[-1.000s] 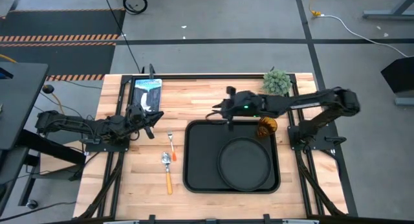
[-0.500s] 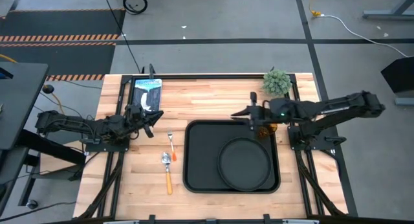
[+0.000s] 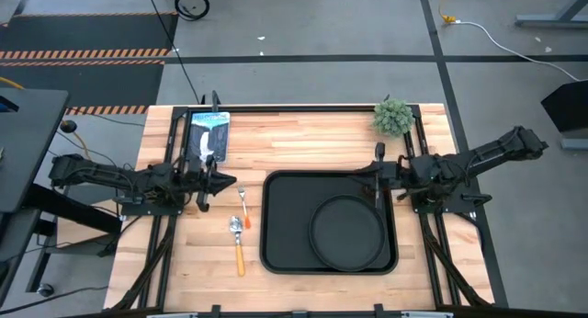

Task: Pick and place plate/cup/fork/spoon on tray
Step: Put the orange fork to the left of the black plate on the black tray

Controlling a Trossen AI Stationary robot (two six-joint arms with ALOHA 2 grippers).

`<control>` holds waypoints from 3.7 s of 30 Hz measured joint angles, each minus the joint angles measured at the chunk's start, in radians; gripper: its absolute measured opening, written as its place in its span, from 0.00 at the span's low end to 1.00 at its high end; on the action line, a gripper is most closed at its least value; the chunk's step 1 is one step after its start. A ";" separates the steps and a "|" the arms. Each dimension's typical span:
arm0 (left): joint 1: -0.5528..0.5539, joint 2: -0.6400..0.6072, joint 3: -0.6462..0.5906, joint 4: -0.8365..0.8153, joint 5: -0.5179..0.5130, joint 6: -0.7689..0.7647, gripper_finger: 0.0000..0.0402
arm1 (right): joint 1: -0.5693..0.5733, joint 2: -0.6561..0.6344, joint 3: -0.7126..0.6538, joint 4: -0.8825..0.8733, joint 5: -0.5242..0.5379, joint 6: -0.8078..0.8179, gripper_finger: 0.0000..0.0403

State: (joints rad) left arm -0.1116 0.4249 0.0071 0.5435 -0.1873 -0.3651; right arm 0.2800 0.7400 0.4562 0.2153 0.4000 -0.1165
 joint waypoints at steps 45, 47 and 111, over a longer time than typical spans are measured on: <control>-0.117 1.057 1.000 -1.331 -0.214 -0.981 0.20 | 0.027 -0.350 -0.450 0.355 -0.185 -0.172 0.11; -0.117 1.112 1.037 -1.357 -0.186 -1.007 0.24 | 0.027 -0.350 -0.450 0.356 -0.185 -0.172 0.11; -0.065 1.241 0.922 -1.655 -0.130 -0.792 0.06 | 0.027 -0.345 -0.450 0.325 -0.186 -0.070 0.11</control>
State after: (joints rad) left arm -0.1769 1.6656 0.9291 -1.1116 -0.3174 -1.1567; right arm 0.3065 0.3950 0.0063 0.5405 0.2142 -0.1861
